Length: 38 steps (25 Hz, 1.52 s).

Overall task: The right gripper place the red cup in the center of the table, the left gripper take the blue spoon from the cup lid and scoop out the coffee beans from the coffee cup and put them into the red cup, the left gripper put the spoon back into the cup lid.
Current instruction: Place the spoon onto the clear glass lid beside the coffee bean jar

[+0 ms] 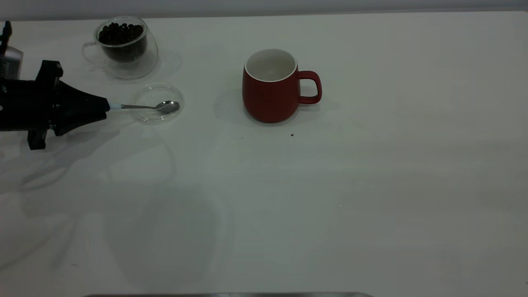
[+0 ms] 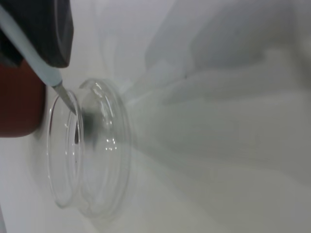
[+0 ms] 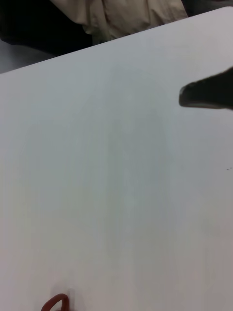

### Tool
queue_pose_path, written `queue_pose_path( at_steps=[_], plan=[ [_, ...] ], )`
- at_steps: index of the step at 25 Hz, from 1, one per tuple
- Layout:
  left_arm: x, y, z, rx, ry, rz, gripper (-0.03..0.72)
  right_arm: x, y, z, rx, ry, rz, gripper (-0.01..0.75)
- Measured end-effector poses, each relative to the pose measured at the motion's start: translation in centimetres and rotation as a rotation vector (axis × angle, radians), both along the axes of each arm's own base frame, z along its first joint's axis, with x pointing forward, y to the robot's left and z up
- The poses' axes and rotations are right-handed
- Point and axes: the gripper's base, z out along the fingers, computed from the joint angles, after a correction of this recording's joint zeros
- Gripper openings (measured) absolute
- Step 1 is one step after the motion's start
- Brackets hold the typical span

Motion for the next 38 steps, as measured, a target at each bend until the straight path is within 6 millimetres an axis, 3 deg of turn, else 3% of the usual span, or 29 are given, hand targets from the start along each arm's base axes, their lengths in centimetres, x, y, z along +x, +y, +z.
queue_pose_path(
  at_steps=[18,22,30,38],
  plan=[
    [-0.01,0.04,-0.07,0.013,-0.002,-0.004,0.129,0.00,0.00,0.00,0.000,0.000,0.000,0.476],
    [-0.05,0.16,-0.25,0.034,0.008,-0.001,0.172,0.00,0.00,0.00,0.000,0.000,0.000,0.476],
    [0.65,0.66,-0.63,0.083,0.008,0.005,0.346,0.00,0.00,0.00,0.000,0.000,0.000,0.476],
    [0.79,0.63,-0.49,0.077,-0.007,-0.001,0.372,0.00,0.00,0.00,0.000,0.000,0.000,0.476]
  ],
)
